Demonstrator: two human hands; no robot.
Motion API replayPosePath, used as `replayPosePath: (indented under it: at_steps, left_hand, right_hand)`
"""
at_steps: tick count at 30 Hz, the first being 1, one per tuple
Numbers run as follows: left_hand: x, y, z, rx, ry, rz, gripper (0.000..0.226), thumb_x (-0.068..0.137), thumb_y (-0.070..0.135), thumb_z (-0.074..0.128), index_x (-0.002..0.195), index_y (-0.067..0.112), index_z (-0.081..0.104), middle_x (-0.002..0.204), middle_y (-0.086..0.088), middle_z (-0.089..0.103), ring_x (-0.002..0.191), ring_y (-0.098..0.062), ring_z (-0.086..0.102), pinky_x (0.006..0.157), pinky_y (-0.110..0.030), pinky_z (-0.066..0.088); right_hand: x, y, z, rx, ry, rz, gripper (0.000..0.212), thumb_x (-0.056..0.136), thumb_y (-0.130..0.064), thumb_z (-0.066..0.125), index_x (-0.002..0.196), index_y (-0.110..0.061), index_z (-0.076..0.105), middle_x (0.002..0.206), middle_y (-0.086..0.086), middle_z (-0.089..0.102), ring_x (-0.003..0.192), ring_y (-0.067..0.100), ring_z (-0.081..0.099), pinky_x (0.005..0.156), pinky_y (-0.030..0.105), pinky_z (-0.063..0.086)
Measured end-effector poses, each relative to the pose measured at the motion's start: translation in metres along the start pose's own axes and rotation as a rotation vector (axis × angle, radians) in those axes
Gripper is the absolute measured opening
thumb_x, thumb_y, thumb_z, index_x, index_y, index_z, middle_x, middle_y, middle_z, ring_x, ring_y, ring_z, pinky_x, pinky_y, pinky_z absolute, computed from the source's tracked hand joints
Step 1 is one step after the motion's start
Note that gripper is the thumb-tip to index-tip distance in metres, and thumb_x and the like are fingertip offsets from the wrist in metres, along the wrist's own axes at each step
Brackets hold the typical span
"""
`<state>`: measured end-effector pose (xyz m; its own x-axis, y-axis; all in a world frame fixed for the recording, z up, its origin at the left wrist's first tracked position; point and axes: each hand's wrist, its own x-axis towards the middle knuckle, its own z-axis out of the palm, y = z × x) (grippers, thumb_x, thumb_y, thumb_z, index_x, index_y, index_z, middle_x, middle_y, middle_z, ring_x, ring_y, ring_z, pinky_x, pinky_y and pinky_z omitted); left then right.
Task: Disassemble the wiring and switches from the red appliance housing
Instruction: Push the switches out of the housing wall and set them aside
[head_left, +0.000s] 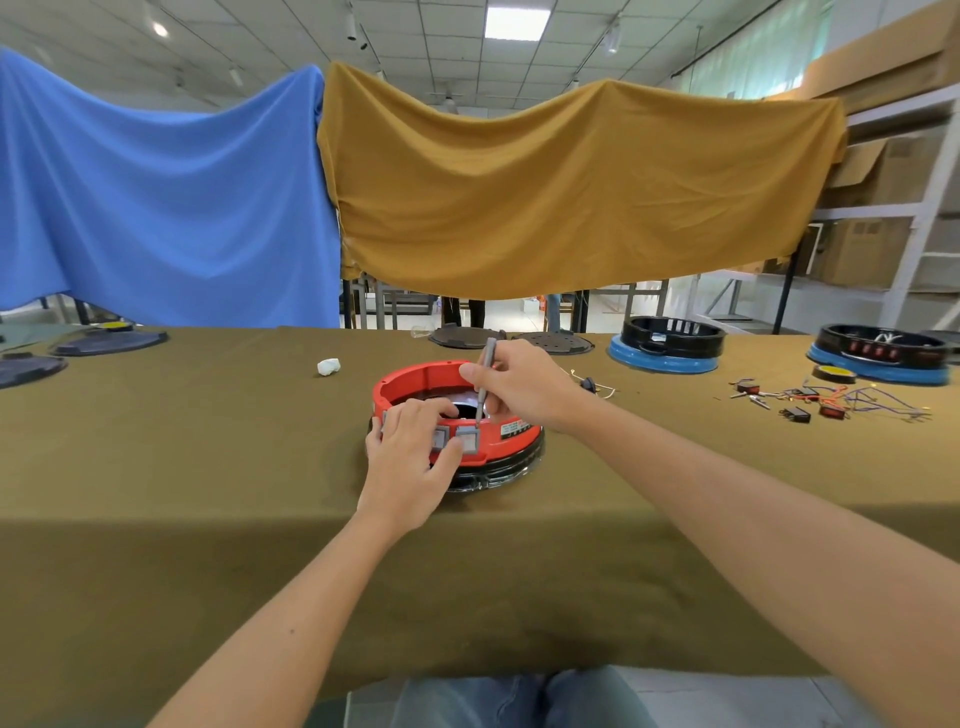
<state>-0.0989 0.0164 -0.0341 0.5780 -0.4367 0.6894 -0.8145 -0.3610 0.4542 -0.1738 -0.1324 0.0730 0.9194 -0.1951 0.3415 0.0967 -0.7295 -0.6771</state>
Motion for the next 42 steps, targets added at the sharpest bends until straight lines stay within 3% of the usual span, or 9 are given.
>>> replayPosePath:
  at_steps: [3, 7, 12, 15, 20, 26, 32, 36, 42]
  left_hand:
    - [-0.003, -0.001, 0.001, -0.019, 0.02, 0.063, 0.037, 0.09, 0.05, 0.041, 0.12, 0.029, 0.045, 0.12, 0.01, 0.044, 0.118, -0.012, 0.039, 0.11, -0.059, 0.028]
    - [-0.006, -0.004, 0.005, 0.052, 0.097, 0.154, 0.027, 0.093, 0.046, 0.052, 0.099, 0.02, 0.055, 0.127, -0.001, 0.042, 0.121, -0.02, 0.041, 0.101, -0.054, 0.04]
    - [-0.007, -0.006, 0.01, 0.159, 0.15, 0.273, 0.023, 0.093, 0.04, 0.054, 0.095, 0.018, 0.06, 0.128, -0.002, 0.047, 0.124, -0.025, 0.046, 0.112, -0.063, 0.027]
    - [-0.006, -0.006, 0.01, 0.138, 0.138, 0.253, 0.022, 0.094, 0.039, 0.057, 0.099, 0.017, 0.06, 0.123, 0.0, 0.054, 0.119, -0.023, 0.051, 0.112, -0.06, 0.029]
    - [-0.007, -0.006, 0.01, 0.146, 0.136, 0.263, 0.019, 0.093, 0.033, 0.062, 0.099, 0.015, 0.063, 0.118, 0.002, 0.06, 0.115, -0.022, 0.055, 0.114, -0.057, 0.028]
    - [-0.007, -0.004, 0.01, 0.184, 0.142, 0.273, 0.015, 0.09, 0.026, 0.067, 0.094, 0.012, 0.062, 0.113, -0.001, 0.062, 0.109, -0.024, 0.057, 0.11, -0.063, 0.029]
    - [-0.008, -0.003, 0.01, 0.189, 0.145, 0.272, 0.016, 0.09, 0.026, 0.066, 0.093, 0.011, 0.061, 0.112, -0.002, 0.061, 0.107, -0.025, 0.057, 0.109, -0.064, 0.031]
    - [-0.008, -0.002, 0.01, 0.196, 0.142, 0.272, 0.015, 0.089, 0.023, 0.069, 0.093, 0.011, 0.061, 0.111, -0.002, 0.061, 0.108, -0.024, 0.057, 0.109, -0.064, 0.031]
    - [-0.008, -0.003, 0.009, 0.196, 0.137, 0.268, 0.016, 0.091, 0.028, 0.065, 0.094, 0.012, 0.061, 0.111, -0.001, 0.061, 0.11, -0.024, 0.057, 0.111, -0.063, 0.029]
  right_hand:
    - [0.001, 0.001, 0.0, -0.012, 0.005, -0.01, 0.03, 0.102, -0.033, 0.056, 0.101, -0.003, 0.061, 0.069, 0.005, 0.067, 0.063, 0.019, 0.066, 0.076, 0.047, 0.062]
    - [0.002, 0.004, -0.001, -0.011, 0.024, -0.005, 0.031, 0.101, -0.033, 0.056, 0.101, -0.002, 0.061, 0.066, 0.006, 0.067, 0.061, 0.019, 0.066, 0.075, 0.047, 0.062]
    - [0.004, 0.012, -0.002, 0.007, 0.056, 0.015, 0.032, 0.101, -0.035, 0.058, 0.096, -0.003, 0.061, 0.064, 0.003, 0.068, 0.06, 0.017, 0.068, 0.071, 0.039, 0.063]
    - [0.005, 0.015, -0.002, 0.009, 0.072, 0.011, 0.033, 0.1, -0.035, 0.058, 0.095, -0.003, 0.061, 0.063, 0.003, 0.068, 0.058, 0.015, 0.068, 0.066, 0.032, 0.062]
    - [0.008, 0.018, -0.001, 0.018, 0.058, 0.025, 0.031, 0.1, -0.035, 0.058, 0.093, -0.005, 0.062, 0.063, 0.002, 0.068, 0.057, 0.015, 0.068, 0.066, 0.032, 0.062]
    - [0.013, 0.018, -0.003, 0.06, 0.023, 0.106, 0.035, 0.102, -0.032, 0.057, 0.078, -0.007, 0.063, 0.058, 0.004, 0.067, 0.056, 0.019, 0.069, 0.056, 0.023, 0.056]
    - [0.019, 0.013, -0.006, 0.057, -0.027, 0.194, 0.042, 0.103, -0.031, 0.054, 0.077, 0.0, 0.065, 0.058, 0.008, 0.066, 0.055, 0.021, 0.068, 0.058, 0.027, 0.059]
    - [0.024, 0.007, -0.008, 0.01, -0.064, 0.237, 0.044, 0.103, -0.032, 0.053, 0.073, -0.002, 0.064, 0.053, 0.004, 0.065, 0.052, 0.018, 0.069, 0.05, 0.023, 0.055]
    - [0.012, 0.006, 0.001, -0.111, 0.023, 0.063, 0.032, 0.102, -0.032, 0.054, 0.081, -0.008, 0.057, 0.066, 0.011, 0.068, 0.052, 0.015, 0.066, 0.059, 0.031, 0.057]
